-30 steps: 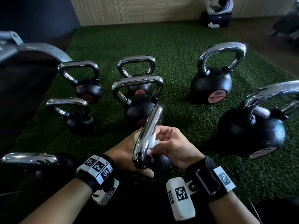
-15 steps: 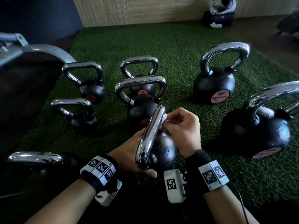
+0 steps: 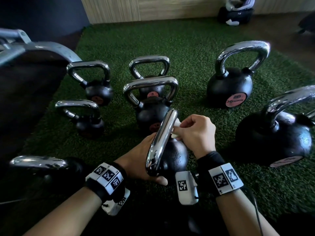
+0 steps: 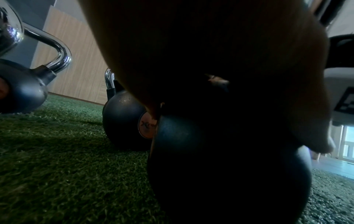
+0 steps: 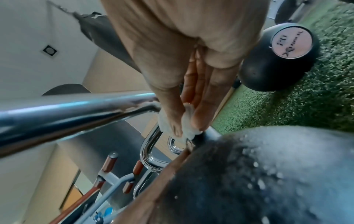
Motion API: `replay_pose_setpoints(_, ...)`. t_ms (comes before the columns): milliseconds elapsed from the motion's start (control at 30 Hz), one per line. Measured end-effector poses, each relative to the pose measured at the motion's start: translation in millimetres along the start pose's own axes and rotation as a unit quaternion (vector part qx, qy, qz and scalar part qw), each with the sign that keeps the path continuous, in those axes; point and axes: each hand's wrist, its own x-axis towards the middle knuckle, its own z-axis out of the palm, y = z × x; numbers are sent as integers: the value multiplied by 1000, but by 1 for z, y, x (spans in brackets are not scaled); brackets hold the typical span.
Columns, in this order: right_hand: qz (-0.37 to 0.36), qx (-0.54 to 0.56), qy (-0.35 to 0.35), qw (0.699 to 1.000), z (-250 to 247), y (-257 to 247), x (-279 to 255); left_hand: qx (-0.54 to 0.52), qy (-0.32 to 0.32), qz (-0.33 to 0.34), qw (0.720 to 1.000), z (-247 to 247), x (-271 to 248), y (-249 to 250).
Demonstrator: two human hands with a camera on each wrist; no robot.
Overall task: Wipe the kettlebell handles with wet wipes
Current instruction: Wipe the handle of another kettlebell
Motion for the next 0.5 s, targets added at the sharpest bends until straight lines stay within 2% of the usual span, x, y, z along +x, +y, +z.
replay_pose_setpoints(233, -31, -41, 9, 999, 7, -12, -3, 30, 22, 23, 999, 1, -3, -1)
replay_pose_setpoints(400, -59, -75, -26, 995, 10, -1, -7, 36, -19, -37, 998, -4, -4, 7)
replay_pose_setpoints(500, -38, -53, -56, 996, -8, 12, -10, 65, -40, -70, 995, -17, -13, 10)
